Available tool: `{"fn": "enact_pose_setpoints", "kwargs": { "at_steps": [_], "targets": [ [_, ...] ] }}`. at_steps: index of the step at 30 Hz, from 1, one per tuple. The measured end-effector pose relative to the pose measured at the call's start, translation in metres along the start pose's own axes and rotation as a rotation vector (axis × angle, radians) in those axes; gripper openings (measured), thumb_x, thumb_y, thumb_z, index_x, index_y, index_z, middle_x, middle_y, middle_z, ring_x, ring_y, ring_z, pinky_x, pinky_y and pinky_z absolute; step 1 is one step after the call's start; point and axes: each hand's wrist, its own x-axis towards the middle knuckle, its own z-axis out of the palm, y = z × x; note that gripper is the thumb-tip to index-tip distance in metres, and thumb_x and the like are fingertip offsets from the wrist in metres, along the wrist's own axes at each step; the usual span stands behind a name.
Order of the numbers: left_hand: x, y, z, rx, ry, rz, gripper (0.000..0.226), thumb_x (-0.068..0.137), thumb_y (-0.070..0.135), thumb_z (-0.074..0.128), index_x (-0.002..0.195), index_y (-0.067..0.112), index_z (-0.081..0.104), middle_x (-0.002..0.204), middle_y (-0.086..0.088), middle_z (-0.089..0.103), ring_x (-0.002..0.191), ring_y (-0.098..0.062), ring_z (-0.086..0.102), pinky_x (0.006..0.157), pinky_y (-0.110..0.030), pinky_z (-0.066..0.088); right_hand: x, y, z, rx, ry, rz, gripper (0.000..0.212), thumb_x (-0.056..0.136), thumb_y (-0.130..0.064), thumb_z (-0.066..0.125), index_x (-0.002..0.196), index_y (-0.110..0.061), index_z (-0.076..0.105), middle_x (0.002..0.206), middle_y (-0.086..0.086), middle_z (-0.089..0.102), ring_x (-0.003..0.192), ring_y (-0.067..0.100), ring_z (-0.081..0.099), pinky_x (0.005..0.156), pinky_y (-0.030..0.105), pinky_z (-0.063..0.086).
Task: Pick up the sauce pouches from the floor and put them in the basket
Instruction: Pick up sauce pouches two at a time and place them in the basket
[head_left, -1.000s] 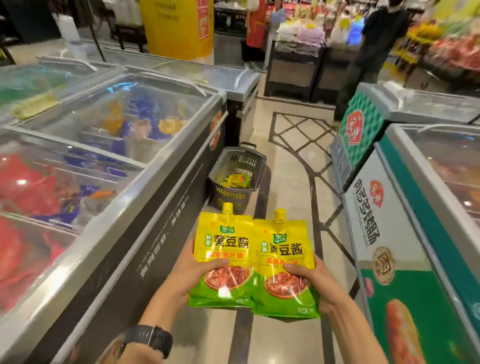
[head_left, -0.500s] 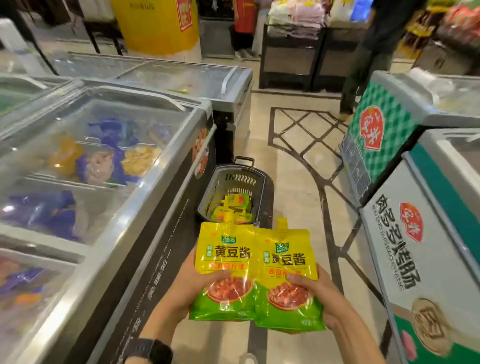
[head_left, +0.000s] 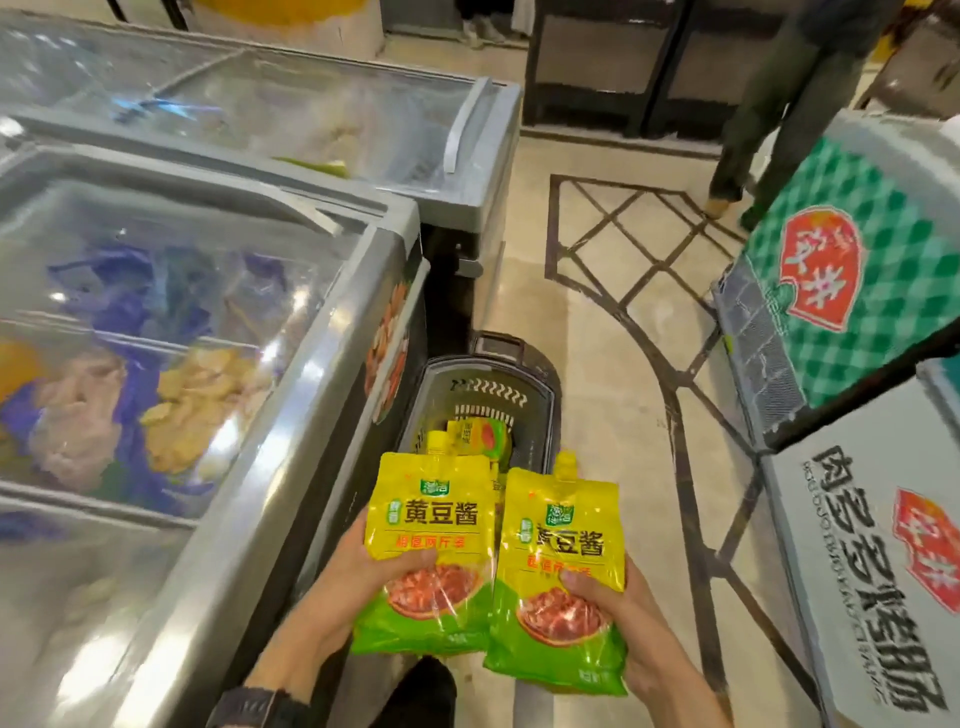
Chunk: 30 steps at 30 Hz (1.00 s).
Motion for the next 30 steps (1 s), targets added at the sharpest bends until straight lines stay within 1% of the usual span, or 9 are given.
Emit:
{"fn": "enact_pose_setpoints", "kwargs": {
  "at_steps": [3,8,10,14,18,21,25,28,30],
  "targets": [
    [0.061,0.016,-0.023,0.039,-0.012,-0.062,0.089,0.047,0.023,0.095,0.127,0.016,0.056,0.112,-0.011,0.075,0.103,-0.029,0.072,0.085,-0.039,0.057,0.06,-0.011,0.022,-0.025,0.028,0.054,0.108,0.013,-0.037,0.1,0.112,-0.018,0.062,0.1,0.01,0.077,0.09,0.029,0.075,0.08,0.043,0.059],
    [0.158,0.014,-0.046,0.134,-0.01,-0.139,0.086,0.049,0.025,0.097,0.125,0.021,0.056,0.11,-0.003,0.076,0.101,-0.02,0.073,0.081,-0.028,0.057,0.154,-0.003,0.034,-0.048,0.078,0.163,0.103,0.035,-0.028,0.096,0.128,-0.013,0.056,0.11,0.013,0.075,0.102,0.033,0.071,0.096,0.056,0.052],
    [0.201,-0.004,-0.052,0.161,0.004,-0.156,0.082,0.053,0.027,0.098,0.124,0.025,0.055,0.108,0.005,0.076,0.097,-0.011,0.073,0.08,-0.024,0.056,0.198,0.009,0.029,-0.06,0.1,0.194,0.099,0.042,-0.025,0.095,0.131,-0.016,0.054,0.111,0.011,0.074,0.102,0.033,0.071,0.095,0.057,0.052],
    [0.288,-0.072,-0.064,0.186,0.095,-0.214,0.107,0.032,0.046,0.098,0.127,0.026,0.054,0.108,0.005,0.076,0.098,-0.013,0.073,0.093,-0.04,0.054,0.302,0.046,0.014,-0.174,0.126,0.206,0.08,0.055,-0.011,0.093,0.126,-0.016,0.059,0.104,0.006,0.077,0.093,0.028,0.074,0.084,0.048,0.059],
    [0.38,-0.144,-0.066,0.2,0.165,-0.248,0.072,0.056,0.014,0.096,0.117,0.025,0.06,0.101,0.002,0.078,0.092,-0.013,0.074,0.079,-0.031,0.059,0.402,0.091,-0.008,-0.334,0.122,0.162,0.068,0.067,-0.009,0.088,0.127,-0.017,0.058,0.107,0.003,0.076,0.098,0.026,0.073,0.093,0.054,0.055],
    [0.444,-0.193,-0.07,0.236,0.163,-0.231,0.067,0.068,-0.001,0.085,0.124,0.025,0.056,0.106,0.003,0.075,0.091,-0.004,0.073,0.073,-0.019,0.058,0.465,0.115,-0.016,-0.653,0.122,0.027,0.065,0.067,-0.03,0.087,0.125,-0.028,0.058,0.108,-0.007,0.075,0.099,0.019,0.071,0.093,0.047,0.054],
    [0.506,-0.248,-0.079,0.285,0.177,-0.232,0.093,0.06,0.003,0.093,0.14,0.015,0.048,0.122,-0.005,0.07,0.11,-0.021,0.068,0.099,-0.043,0.052,0.541,0.117,-0.017,-1.197,0.075,-0.04,0.076,0.076,-0.034,0.082,0.143,-0.029,0.046,0.115,0.003,0.071,0.107,0.03,0.064,0.09,0.038,0.05],
    [0.539,-0.275,-0.083,0.324,0.114,-0.217,0.107,0.053,-0.006,0.093,0.145,0.01,0.041,0.12,-0.005,0.066,0.109,-0.018,0.063,0.102,-0.04,0.048,0.607,0.109,-0.012,-1.418,-0.135,-0.033,0.083,0.075,-0.039,0.081,0.147,-0.032,0.039,0.134,0.007,0.062,0.123,0.031,0.057,0.101,0.04,0.045],
    [0.55,-0.292,-0.088,0.339,0.039,-0.227,0.118,0.042,0.015,0.093,0.147,0.011,0.039,0.121,-0.001,0.066,0.107,-0.009,0.063,0.098,-0.03,0.049,0.653,0.108,-0.002,-1.544,-0.314,-0.049,0.09,0.075,-0.039,0.082,0.151,-0.028,0.036,0.145,0.007,0.053,0.132,0.029,0.05,0.108,0.038,0.04]
  ]
}}
